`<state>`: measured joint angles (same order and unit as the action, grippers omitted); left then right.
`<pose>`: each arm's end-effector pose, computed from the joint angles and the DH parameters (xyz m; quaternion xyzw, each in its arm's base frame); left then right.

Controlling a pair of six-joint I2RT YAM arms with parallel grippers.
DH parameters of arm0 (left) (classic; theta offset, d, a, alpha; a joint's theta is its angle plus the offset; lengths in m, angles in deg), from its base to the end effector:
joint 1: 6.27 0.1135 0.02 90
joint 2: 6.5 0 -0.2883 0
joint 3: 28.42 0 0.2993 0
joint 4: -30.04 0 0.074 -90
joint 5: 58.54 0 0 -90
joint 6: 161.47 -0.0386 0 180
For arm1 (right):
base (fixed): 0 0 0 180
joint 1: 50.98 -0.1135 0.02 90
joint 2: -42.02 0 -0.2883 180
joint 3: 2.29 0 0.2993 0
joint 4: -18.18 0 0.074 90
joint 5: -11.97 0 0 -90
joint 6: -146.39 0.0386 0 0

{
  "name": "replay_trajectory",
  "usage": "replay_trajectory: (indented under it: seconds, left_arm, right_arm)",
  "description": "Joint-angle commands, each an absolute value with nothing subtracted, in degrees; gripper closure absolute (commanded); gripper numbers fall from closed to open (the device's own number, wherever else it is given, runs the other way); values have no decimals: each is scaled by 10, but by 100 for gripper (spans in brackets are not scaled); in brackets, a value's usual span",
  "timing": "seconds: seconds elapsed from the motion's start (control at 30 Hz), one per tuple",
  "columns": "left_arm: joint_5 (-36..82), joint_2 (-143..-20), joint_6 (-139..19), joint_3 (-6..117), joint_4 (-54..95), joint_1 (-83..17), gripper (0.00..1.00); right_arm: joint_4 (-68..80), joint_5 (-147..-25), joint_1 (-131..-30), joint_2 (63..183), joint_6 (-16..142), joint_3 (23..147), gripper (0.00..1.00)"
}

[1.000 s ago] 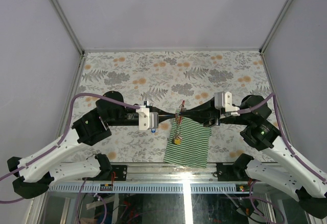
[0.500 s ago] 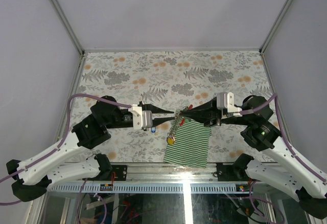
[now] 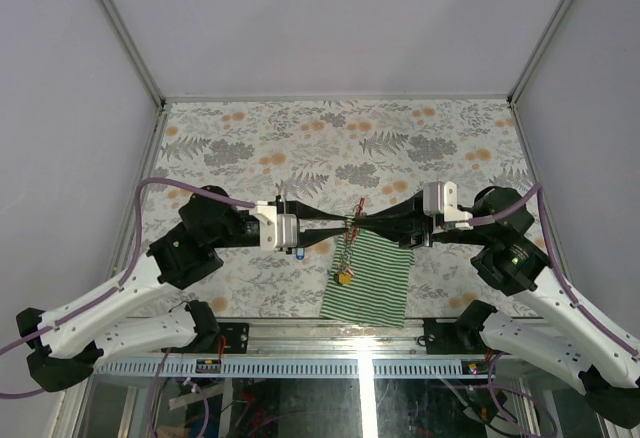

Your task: Put the keys on the keyring

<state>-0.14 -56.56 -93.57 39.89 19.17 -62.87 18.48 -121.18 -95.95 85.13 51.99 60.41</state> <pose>0.1071 -0.1991 0.4420 0.5609 0.3615 -0.3860 0.6370 0.1140 0.1512 0.4456 -0.4966 0.3596 0.4620 0.6408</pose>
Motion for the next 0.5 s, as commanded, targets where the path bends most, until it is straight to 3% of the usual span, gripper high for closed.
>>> replay_trajectory:
  seconds: [0.0, 0.13, 0.33, 0.47]
  left_arm:
    - [-23, -573, -927, 399, 227, -632, 79]
    - [-18, -575, -930, 397, 224, -631, 81]
    - [-14, -580, -935, 408, 213, -632, 99]
    - [-7, -586, -968, 437, 155, -632, 100]
  right_arm:
    - [221, -1218, -963, 838, 512, 626, 100]
    - [220, -1219, -963, 838, 511, 627, 100]
    - [213, -1220, -963, 836, 507, 624, 100]
    - [196, -1218, -963, 832, 496, 624, 97]
